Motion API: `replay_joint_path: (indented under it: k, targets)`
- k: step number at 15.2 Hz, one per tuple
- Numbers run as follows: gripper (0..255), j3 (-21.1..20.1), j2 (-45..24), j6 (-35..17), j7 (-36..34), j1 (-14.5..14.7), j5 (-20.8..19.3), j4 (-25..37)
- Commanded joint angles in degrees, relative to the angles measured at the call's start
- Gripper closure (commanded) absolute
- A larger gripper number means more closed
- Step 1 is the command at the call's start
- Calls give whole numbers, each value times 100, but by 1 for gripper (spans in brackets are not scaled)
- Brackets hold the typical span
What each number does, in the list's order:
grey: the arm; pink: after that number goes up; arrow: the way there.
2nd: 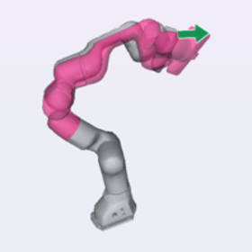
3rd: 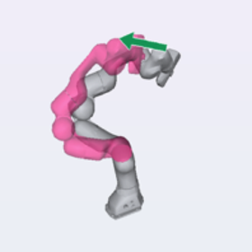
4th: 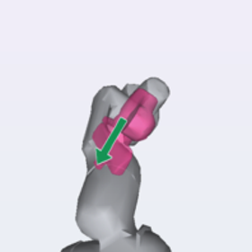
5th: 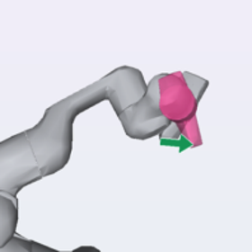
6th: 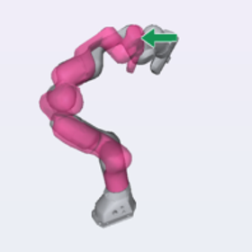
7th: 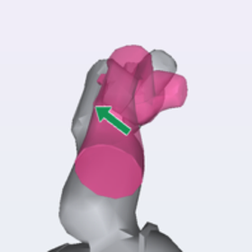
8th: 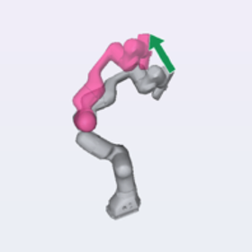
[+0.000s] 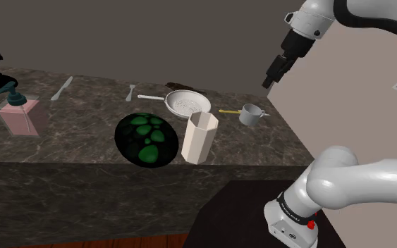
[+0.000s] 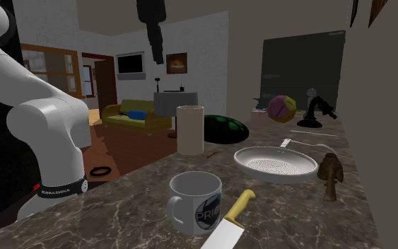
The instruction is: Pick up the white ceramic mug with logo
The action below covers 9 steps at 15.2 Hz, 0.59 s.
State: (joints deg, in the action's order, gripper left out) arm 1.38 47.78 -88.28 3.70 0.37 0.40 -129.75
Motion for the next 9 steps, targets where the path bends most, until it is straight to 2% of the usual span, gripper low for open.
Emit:
replay_joint_path:
  k: [1,9]
  targets:
    - [0,0,0,0,0,0,0,0]
    - [0,511,-395,-1269,482,-231,-459,-946]
